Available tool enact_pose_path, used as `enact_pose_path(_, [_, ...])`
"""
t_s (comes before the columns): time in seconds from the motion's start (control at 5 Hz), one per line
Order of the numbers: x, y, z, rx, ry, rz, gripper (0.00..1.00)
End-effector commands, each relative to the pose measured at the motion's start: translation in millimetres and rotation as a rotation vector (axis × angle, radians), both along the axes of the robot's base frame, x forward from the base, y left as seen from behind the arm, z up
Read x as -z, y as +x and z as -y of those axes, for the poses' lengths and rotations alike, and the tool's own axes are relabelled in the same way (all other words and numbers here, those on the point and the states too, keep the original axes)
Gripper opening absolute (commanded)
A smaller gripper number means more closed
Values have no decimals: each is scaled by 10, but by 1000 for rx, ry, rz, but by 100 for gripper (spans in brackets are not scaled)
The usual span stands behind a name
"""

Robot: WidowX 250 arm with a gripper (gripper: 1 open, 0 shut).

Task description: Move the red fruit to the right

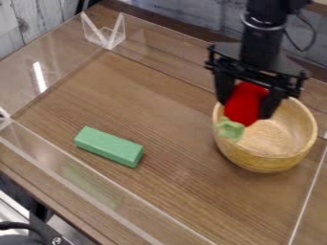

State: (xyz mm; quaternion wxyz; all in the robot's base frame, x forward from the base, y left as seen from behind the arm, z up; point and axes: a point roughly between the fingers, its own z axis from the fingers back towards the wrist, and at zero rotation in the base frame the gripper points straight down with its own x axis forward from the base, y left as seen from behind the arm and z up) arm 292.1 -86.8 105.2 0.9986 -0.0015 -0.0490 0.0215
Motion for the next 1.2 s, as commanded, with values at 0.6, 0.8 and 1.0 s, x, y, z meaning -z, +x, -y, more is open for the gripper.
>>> enact_pose_path(0.6, [38,177,-70,-71,-53,23,0])
enact_pose_path(0.8, [68,207,-93,-86,-65,19,0])
enact_pose_path(1.0, [97,228,-89,-89,-69,16,0])
